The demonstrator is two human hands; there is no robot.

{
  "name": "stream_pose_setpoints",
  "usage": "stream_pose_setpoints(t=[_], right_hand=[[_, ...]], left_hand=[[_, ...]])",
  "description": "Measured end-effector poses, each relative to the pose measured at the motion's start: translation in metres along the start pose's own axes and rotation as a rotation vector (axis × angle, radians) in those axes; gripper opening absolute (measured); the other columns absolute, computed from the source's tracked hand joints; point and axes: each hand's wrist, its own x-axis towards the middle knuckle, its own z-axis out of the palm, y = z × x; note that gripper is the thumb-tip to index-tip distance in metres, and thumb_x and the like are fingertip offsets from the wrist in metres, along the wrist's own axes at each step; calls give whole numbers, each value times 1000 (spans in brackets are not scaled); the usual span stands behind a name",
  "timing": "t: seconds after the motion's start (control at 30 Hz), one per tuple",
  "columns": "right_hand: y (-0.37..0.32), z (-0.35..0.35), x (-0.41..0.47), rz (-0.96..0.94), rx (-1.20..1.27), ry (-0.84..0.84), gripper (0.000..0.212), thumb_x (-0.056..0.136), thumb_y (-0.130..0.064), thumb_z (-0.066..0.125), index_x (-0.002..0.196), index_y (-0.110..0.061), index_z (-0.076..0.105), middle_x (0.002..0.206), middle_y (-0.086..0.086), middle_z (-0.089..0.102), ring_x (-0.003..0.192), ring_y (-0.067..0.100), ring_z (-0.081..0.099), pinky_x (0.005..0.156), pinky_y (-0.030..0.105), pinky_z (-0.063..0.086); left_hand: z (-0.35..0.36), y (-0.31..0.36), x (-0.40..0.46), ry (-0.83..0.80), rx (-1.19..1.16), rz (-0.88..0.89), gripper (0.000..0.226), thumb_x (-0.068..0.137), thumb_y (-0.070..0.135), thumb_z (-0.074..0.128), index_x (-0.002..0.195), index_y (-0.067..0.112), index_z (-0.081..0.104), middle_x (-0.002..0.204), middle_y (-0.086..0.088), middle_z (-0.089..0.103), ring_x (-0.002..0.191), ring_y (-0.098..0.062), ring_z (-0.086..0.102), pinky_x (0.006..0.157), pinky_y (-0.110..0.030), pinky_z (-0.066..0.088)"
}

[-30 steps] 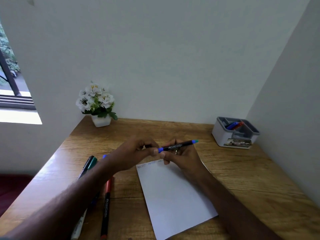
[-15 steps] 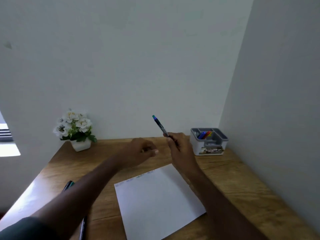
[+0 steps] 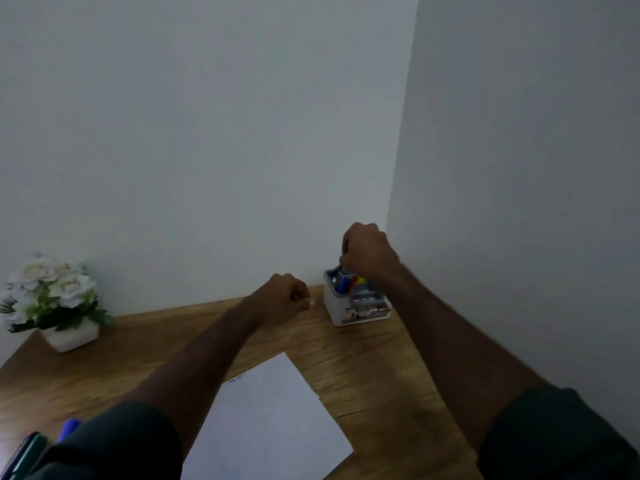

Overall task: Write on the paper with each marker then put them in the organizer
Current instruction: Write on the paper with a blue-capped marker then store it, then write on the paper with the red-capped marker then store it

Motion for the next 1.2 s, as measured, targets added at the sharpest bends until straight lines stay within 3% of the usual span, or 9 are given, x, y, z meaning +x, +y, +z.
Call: stream_pose_setpoints(t=[0.2, 0.37, 0.5, 0.6, 0.73, 0.93, 1.03, 1.2], right_hand=[[-6, 21, 14, 15, -148, -156, 36, 82, -17, 75, 68, -14, 41, 86, 7, 51, 74, 23, 57, 61, 30, 46], [-4, 38, 14, 13, -127, -207, 25, 85, -17, 71, 81, -9, 48, 93, 11, 54, 88, 28, 63, 65, 30, 46], [0, 41, 12, 24, -7, -98, 16, 83, -20, 70, 90, -6, 65, 90, 10, 63, 81, 26, 65, 66, 30, 52], [-8, 39, 6, -9, 62, 2, 13, 83, -15, 67, 92, -7, 72, 88, 10, 71, 81, 26, 69, 66, 27, 51], [-40, 48, -24, -123, 133, 75, 15, 85, -20, 64, 87, -10, 75, 84, 7, 73, 80, 25, 69, 66, 26, 45], [-114, 79, -93, -304, 246, -59, 15, 86, -23, 61, 87, -15, 73, 88, 5, 71, 83, 23, 67, 69, 32, 57], [-151, 95, -130, -377, 311, -167, 10, 84, -25, 62, 84, -21, 71, 90, 1, 71, 86, 19, 65, 74, 34, 58], [-204, 115, -185, -478, 370, -344, 11, 83, -29, 67, 79, -20, 73, 85, 0, 72, 81, 17, 67, 74, 34, 58]], left_hand=[[6, -6, 3, -29, 9, -14, 25, 93, 31, 64, 102, 9, 74, 99, -4, 74, 87, -12, 67, 84, -35, 57], [11, -12, 0, -51, 12, -13, 24, 93, 28, 64, 104, 9, 74, 102, -4, 74, 88, -13, 67, 85, -34, 57], [6, -14, -6, -25, 5, -8, 22, 93, 26, 64, 103, 10, 75, 100, -3, 74, 84, -9, 67, 77, -24, 55], [-5, -16, -18, 13, 6, -9, 22, 92, 28, 65, 100, 11, 75, 96, 0, 74, 77, -1, 62, 68, -11, 44], [-23, -25, -51, 57, -7, -36, 21, 91, 29, 66, 96, 11, 76, 90, 2, 74, 76, -2, 63, 65, -12, 43], [-47, -49, -141, 94, 24, -123, 11, 89, 21, 67, 86, 15, 76, 76, 7, 70, 67, -1, 59, 64, -18, 43], [-62, -66, -196, 115, 1, -164, 13, 86, 17, 69, 74, 11, 72, 67, -4, 67, 59, -2, 52, 58, -24, 42], [-80, -85, -268, 220, 42, -295, 7, 84, 16, 72, 79, 12, 76, 75, 2, 73, 69, -8, 63, 65, -22, 45]])
